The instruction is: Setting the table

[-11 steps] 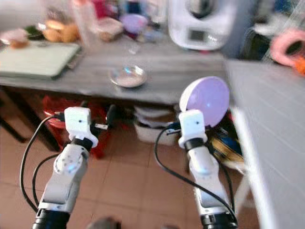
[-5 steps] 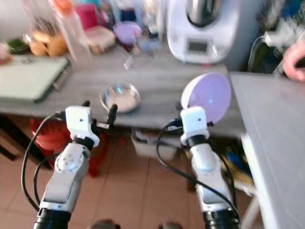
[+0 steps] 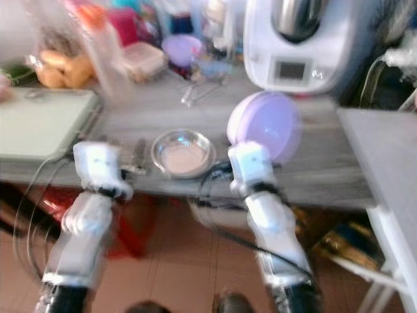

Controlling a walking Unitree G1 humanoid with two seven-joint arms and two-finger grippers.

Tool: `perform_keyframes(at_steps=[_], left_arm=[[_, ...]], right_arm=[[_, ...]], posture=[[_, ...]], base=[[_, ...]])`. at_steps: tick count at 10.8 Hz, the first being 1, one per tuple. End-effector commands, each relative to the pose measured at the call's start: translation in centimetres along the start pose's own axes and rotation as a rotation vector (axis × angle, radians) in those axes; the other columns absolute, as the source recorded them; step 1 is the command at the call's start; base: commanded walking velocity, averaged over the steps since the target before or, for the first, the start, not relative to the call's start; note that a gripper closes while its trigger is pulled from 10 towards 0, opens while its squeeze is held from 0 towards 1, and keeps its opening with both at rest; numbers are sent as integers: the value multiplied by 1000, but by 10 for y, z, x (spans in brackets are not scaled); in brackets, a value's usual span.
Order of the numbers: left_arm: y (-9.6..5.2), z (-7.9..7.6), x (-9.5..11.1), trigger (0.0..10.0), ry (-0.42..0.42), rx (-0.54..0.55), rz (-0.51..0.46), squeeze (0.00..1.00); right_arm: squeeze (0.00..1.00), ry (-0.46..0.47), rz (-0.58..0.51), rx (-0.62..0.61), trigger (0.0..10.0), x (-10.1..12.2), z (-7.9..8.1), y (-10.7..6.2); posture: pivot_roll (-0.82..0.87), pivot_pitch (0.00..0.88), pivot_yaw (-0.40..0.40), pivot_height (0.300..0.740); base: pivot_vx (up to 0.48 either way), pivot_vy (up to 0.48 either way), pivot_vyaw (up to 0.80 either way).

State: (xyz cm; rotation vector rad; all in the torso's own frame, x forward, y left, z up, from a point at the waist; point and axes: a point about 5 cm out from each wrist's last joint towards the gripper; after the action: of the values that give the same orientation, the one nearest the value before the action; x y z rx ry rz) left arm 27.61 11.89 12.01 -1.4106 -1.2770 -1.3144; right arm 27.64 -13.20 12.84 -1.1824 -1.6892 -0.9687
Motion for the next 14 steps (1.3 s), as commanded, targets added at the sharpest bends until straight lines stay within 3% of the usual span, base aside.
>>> perform_keyframes(at_steps=[1,5,6,8,10,12,14], left_arm=[[0,9,6,10000,23,21,-16,0],[-5,9,13,10000,35,31,-53,0],[-14,17,15,10000,73,97,-37,0],[-46,26,9,10000,96,21,49,0],[-57,34,9,10000,65,60,96,0],[-58,28,11,10000,52,51,95,0],[-58,28,11,10000,57,56,111,0]], right_arm=[[0,8,-60,16,10000,13,6,6],[0,-26,-66,83,10000,15,1,15],[0,27,-51,164,10000,19,1,21],[0,-55,-94,367,10000,28,4,26],[0,-63,-11,502,10000,22,-4,31],[0,-106,101,629,10000,8,-13,33],[0,-137,148,637,10000,3,-27,37]], posture=[[22,0,18,740],[30,0,12,740],[33,0,12,740],[58,0,8,740],[73,0,-11,740],[71,0,-17,740],[68,0,-13,740]], base=[[266,398,0],[135,199,0],[0,0,0],[0,0,0],[0,0,0],[0,0,0],[0,0,0]])
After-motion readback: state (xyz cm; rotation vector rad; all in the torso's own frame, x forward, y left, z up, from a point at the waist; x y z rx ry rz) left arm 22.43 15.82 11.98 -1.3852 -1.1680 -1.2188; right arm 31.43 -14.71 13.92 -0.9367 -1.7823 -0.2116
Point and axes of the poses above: a point about 5 cm out from each wrist's last joint towards the gripper, its own y axis pointing out of the wrist towards the gripper, its own x axis along the axis of the wrist's last joint, z = x × y, and after that the axes turned 7 degrees about -y, right-handed
